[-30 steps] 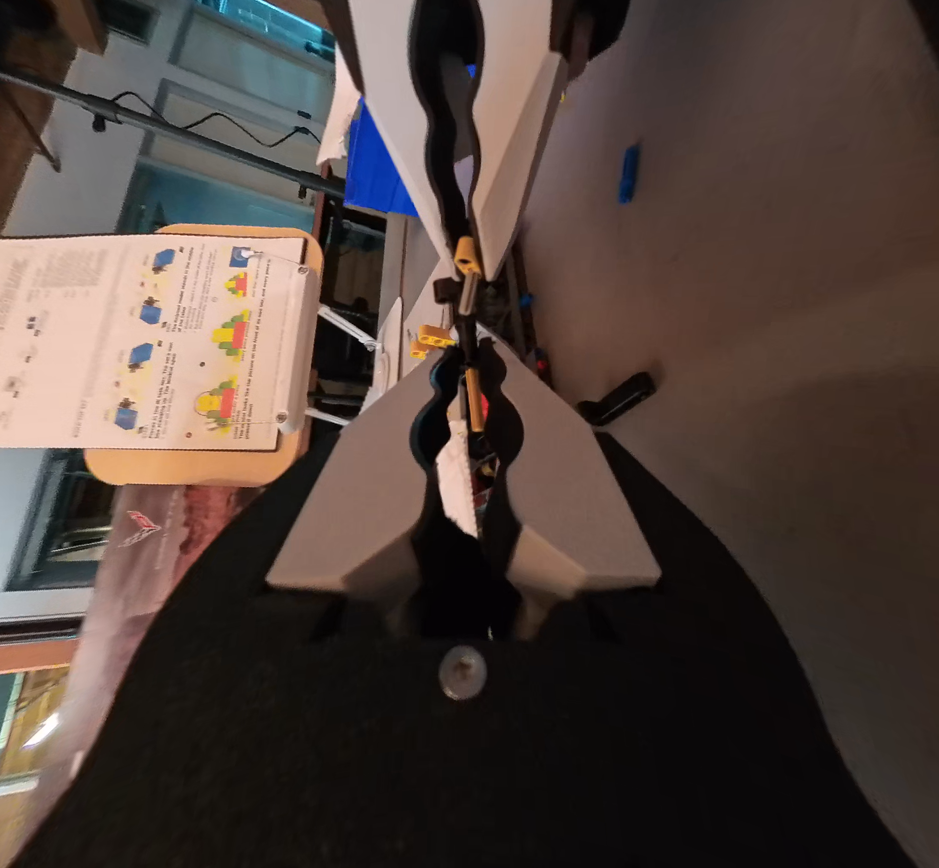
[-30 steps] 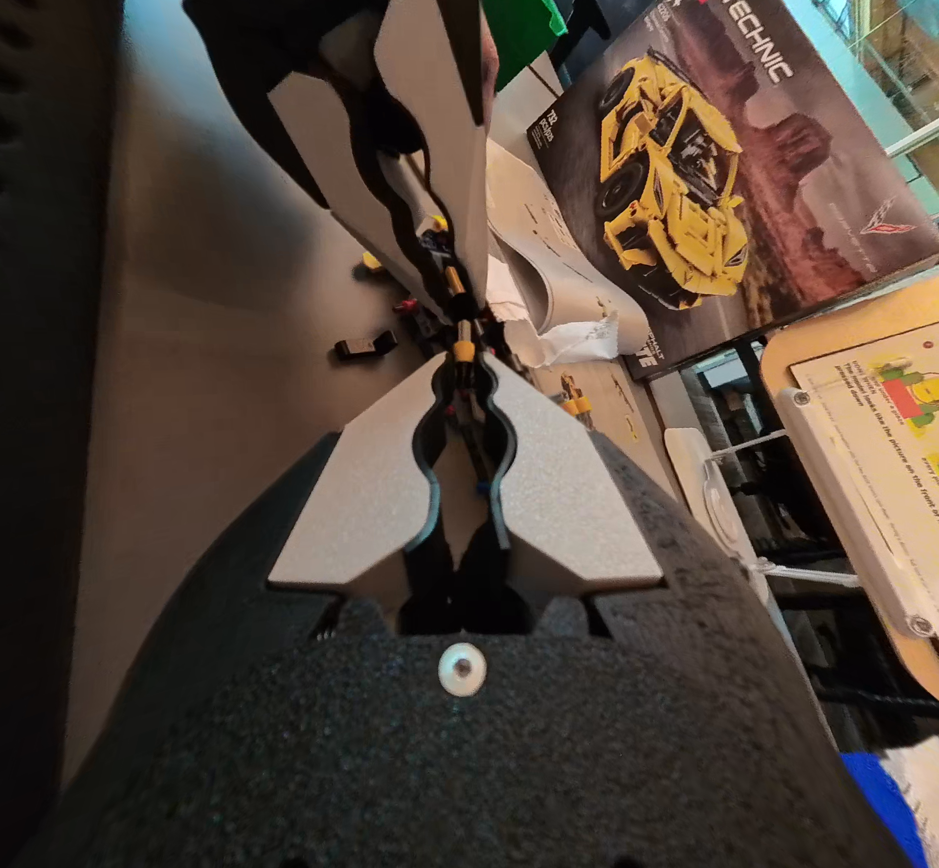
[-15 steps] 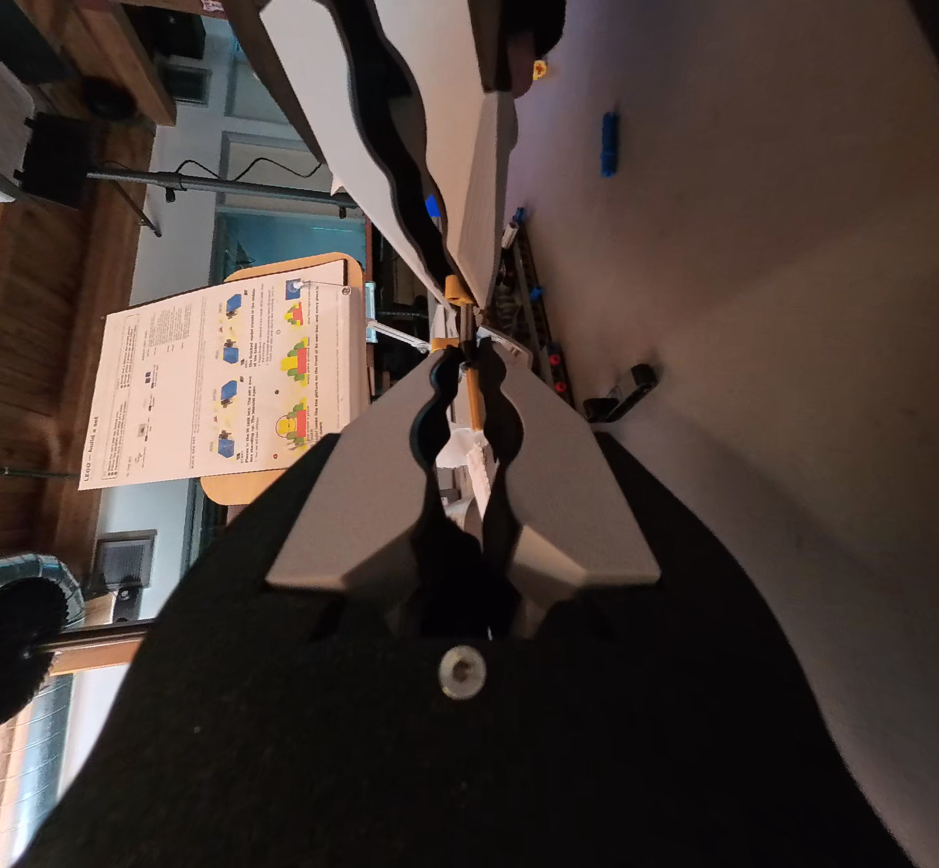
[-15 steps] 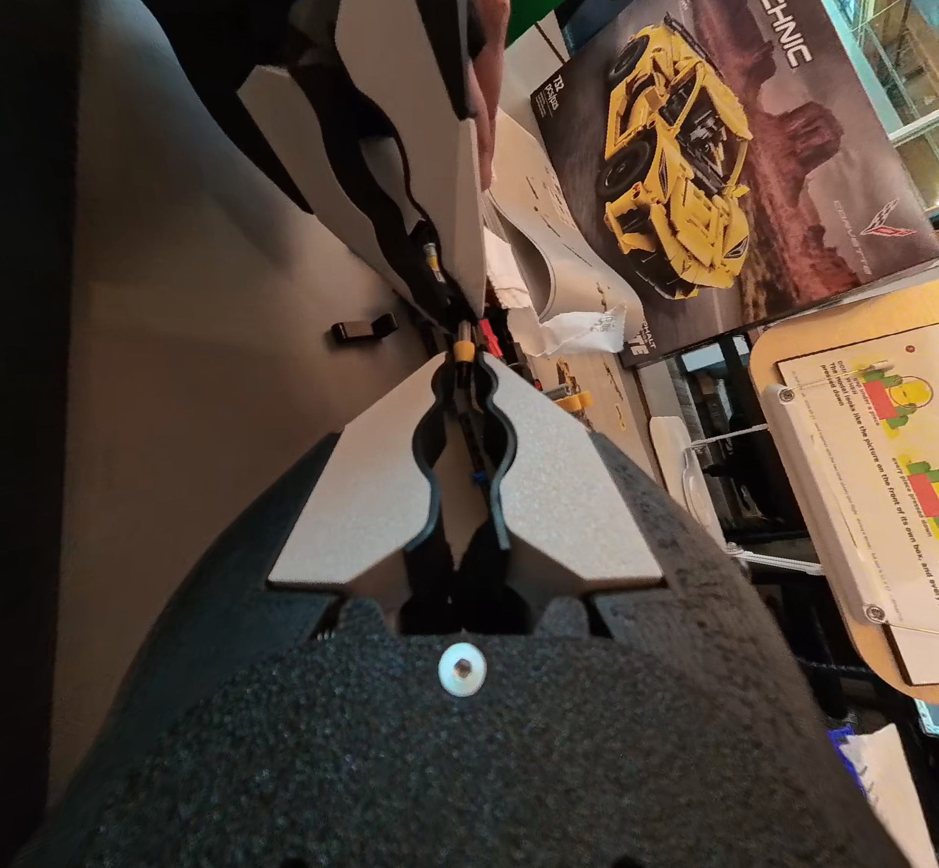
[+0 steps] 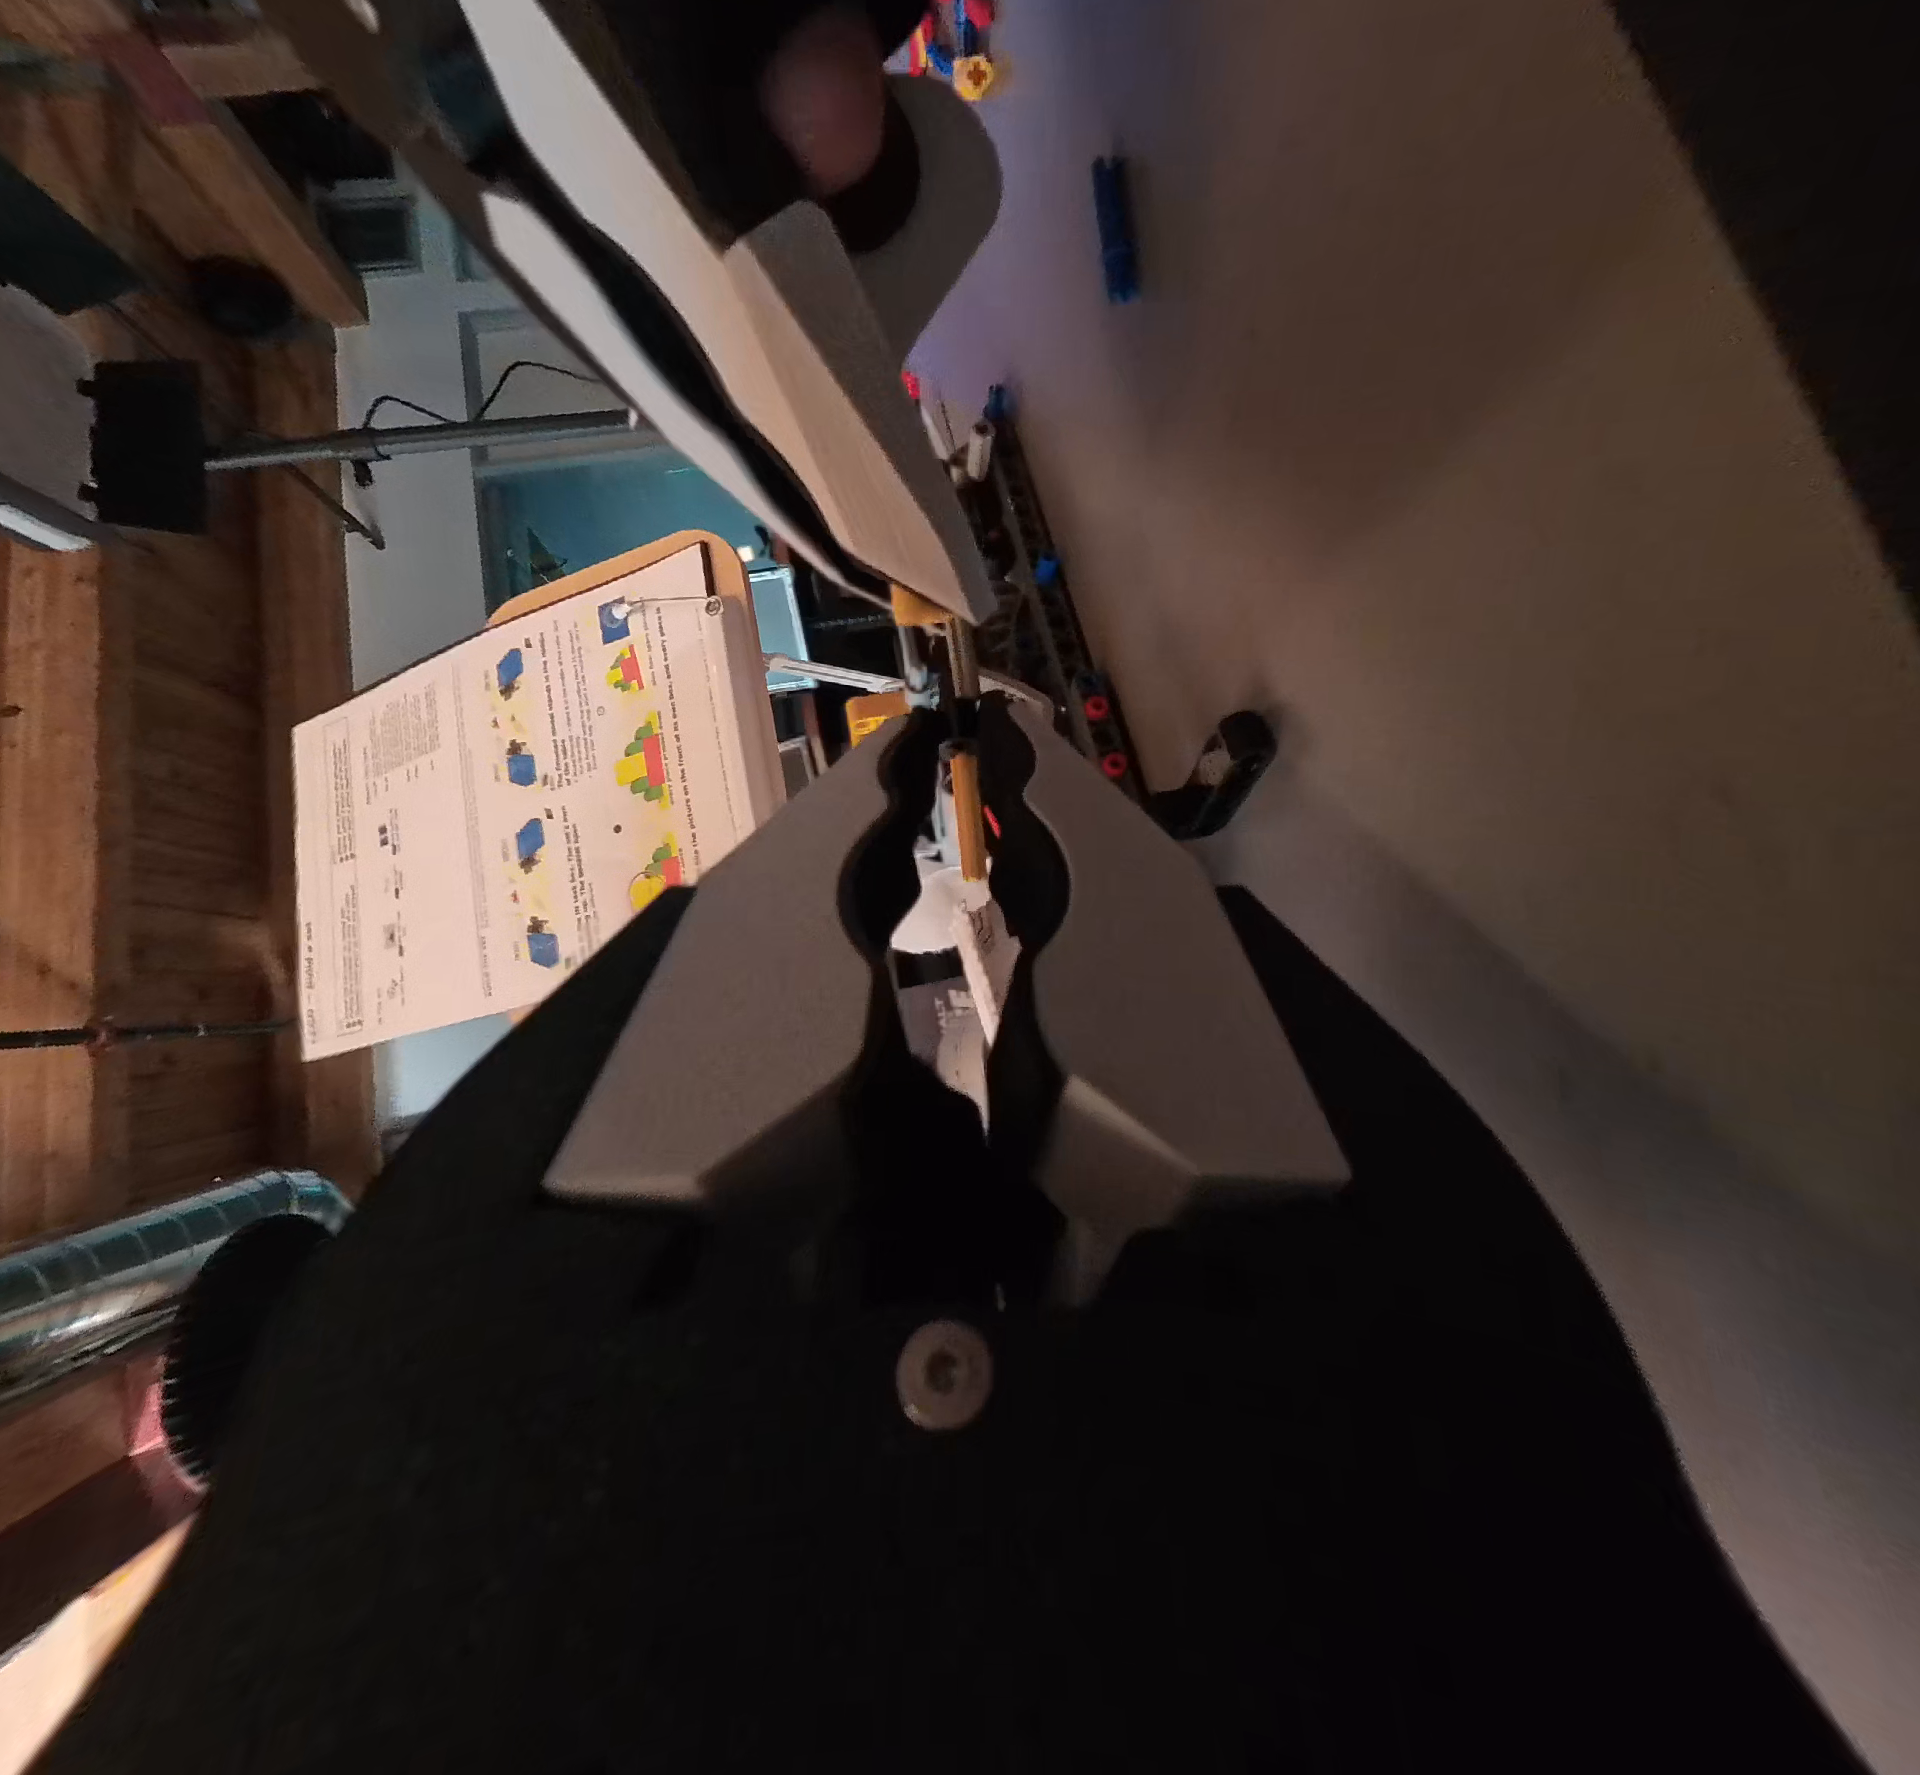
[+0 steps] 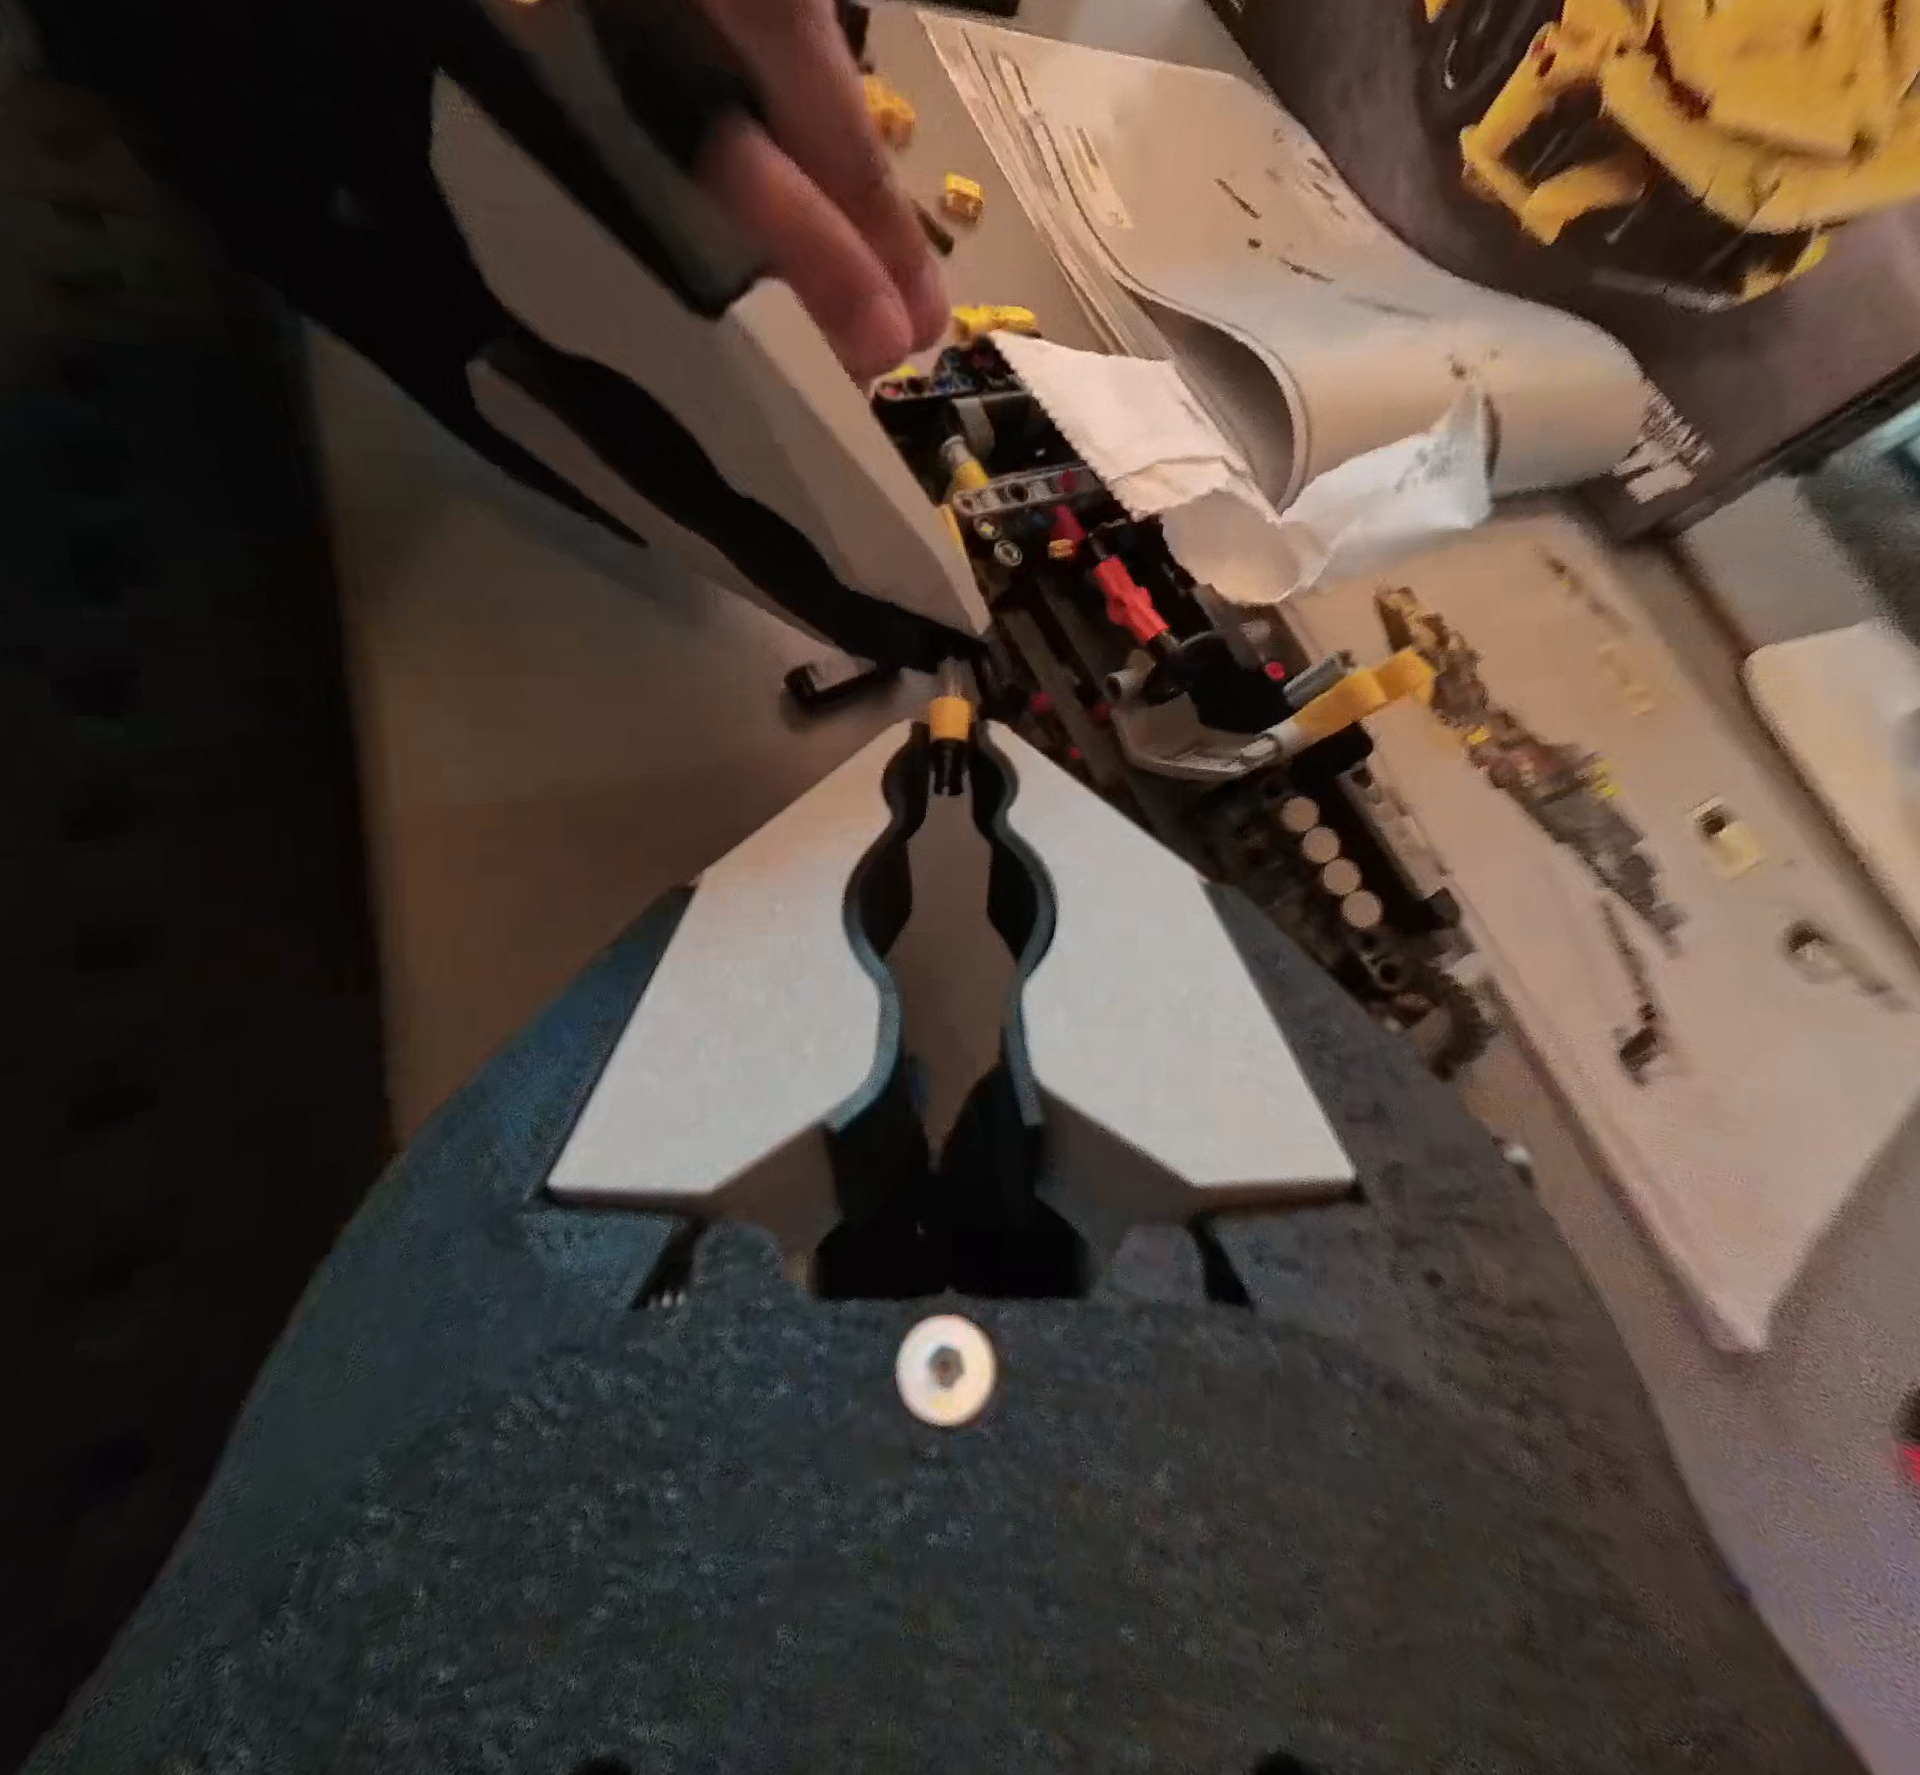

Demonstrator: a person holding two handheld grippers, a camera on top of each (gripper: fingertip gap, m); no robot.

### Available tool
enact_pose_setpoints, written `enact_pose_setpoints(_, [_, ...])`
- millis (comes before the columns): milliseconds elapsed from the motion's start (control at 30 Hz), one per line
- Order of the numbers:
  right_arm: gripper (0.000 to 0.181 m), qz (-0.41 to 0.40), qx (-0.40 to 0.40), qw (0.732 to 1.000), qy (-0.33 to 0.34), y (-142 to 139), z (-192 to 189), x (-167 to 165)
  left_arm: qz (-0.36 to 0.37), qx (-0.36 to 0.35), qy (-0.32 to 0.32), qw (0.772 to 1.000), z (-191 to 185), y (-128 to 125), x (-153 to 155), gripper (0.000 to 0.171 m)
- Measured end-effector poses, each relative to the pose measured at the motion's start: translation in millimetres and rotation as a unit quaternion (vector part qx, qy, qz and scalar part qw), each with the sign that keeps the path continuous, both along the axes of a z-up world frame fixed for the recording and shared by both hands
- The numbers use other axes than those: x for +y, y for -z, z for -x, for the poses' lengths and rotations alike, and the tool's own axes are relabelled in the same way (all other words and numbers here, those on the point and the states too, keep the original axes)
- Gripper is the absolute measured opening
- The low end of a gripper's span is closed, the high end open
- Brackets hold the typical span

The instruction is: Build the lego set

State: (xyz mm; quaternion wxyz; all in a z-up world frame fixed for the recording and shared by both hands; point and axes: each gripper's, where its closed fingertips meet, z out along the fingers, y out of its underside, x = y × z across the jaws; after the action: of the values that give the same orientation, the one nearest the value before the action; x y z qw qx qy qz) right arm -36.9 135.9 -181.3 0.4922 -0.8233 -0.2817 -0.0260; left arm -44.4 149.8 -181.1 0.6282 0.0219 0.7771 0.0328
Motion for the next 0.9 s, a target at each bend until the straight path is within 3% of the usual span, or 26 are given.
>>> enact_pose_setpoints(200, [0.007,0.068,0.151,0.986,-0.006,5.8,6.3,-8.0,0.058,0.051,0.004,0.997,8.8,10.2,-2.9,0.004])
enact_pose_setpoints(300, [0.007,0.165,0.234,0.957,-0.044,24.0,19.2,-25.3,0.062,0.060,-0.019,0.996,8.9,8.9,10.0,0.004])
enact_pose_setpoints(367, [0.007,0.203,0.216,0.954,-0.050,35.5,20.5,-32.1,0.079,0.067,-0.028,0.994,9.3,8.7,14.7,0.004])
enact_pose_setpoints(500, [0.007,0.191,0.166,0.965,-0.061,39.1,23.6,-34.0,0.087,0.074,-0.028,0.993,10.0,9.7,15.1,0.004])
enact_pose_setpoints(900, [0.014,0.158,0.134,0.976,-0.065,32.8,17.6,-37.1,0.091,0.084,-0.022,0.992,9.4,13.3,10.9,0.004])
